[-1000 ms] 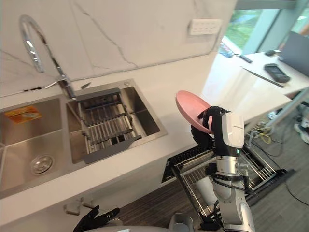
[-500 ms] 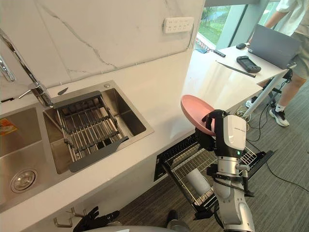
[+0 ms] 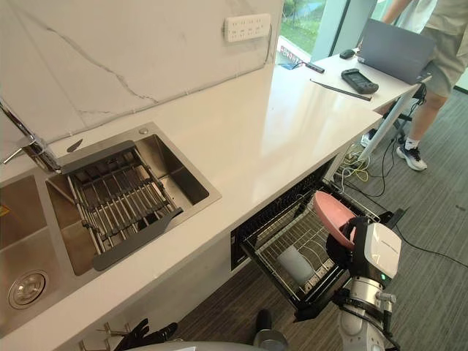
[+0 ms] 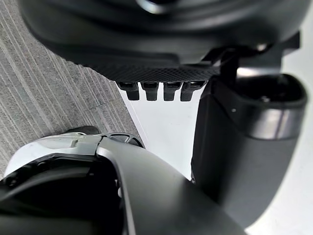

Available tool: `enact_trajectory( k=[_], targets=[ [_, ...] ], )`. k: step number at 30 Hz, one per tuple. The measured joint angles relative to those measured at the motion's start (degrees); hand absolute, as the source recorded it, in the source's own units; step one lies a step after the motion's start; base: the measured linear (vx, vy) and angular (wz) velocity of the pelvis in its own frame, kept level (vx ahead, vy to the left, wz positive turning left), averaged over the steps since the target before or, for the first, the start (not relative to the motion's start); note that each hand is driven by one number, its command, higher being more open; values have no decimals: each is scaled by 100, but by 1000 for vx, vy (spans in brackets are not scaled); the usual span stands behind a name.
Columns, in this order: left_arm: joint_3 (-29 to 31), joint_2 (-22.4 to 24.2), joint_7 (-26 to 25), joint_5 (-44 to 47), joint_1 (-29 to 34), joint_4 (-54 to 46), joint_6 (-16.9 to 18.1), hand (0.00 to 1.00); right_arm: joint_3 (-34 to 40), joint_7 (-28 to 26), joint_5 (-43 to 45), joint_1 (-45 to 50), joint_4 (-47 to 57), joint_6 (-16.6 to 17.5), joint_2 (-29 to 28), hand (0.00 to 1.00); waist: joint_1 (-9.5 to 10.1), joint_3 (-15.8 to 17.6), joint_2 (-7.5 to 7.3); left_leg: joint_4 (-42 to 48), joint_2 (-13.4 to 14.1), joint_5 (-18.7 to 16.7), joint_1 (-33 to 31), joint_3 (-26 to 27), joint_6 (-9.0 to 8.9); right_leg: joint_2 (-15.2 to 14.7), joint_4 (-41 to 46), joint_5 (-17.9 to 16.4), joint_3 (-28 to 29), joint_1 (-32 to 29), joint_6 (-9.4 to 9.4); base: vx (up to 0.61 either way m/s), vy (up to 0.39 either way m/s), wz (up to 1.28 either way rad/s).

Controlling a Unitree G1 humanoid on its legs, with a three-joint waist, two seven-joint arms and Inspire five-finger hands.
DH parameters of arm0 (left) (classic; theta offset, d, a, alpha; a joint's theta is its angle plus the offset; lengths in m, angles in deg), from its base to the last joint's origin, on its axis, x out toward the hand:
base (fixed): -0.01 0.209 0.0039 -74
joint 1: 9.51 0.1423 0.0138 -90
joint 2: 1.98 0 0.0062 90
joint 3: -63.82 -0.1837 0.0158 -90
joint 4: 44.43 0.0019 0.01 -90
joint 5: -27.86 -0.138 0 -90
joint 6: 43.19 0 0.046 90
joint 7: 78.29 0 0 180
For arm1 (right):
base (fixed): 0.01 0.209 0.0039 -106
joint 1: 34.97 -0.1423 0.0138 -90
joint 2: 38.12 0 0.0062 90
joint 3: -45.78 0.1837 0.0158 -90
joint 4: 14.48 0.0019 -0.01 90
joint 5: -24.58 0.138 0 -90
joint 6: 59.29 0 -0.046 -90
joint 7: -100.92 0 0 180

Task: Walk over to the sink, pick up the cup, carry it to the dishwasher, place the cup inside the dishwasher, then close the dishwasher door

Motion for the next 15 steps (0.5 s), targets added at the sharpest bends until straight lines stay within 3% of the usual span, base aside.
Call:
enact_trajectory(
  k=[6, 11, 14, 15],
  targets=[
    [-271, -151, -6, 2, -109, -239, 27, 100, -13, 41, 323, -46, -232, 6, -94, 0, 31, 238, -34, 179, 65, -61, -292, 0, -83, -1, 182, -51, 54, -322, -43, -28, -23, -5],
    [-818, -369, -182, 250, -835, -273, 54, 100, -295, 136, 630, -1094, -660, -12, -31, 0, 73, 993, 5, 825, 269, -260, -1281, 149, 16, -66, 1004, -199, -78, -1416, -314, -119, -23, -21],
    [-834, -410, -264, 430, -1091, -287, 48, 100, -414, 199, 778, -1544, -749, -22, 114, 0, 103, 1297, 58, 1364, 335, -405, -1655, -8, -3, -66, 1416, -303, -147, -1766, -309, -5, -32, -18],
    [-843, -415, -290, 478, -1199, -314, 60, 100, -505, 202, 914, -1842, -893, -93, 229, 0, 153, 1385, 69, 1497, 335, -391, -1853, -321, 48, 1, 1418, -223, -97, -1912, -269, 25, -64, -13]
  ],
)
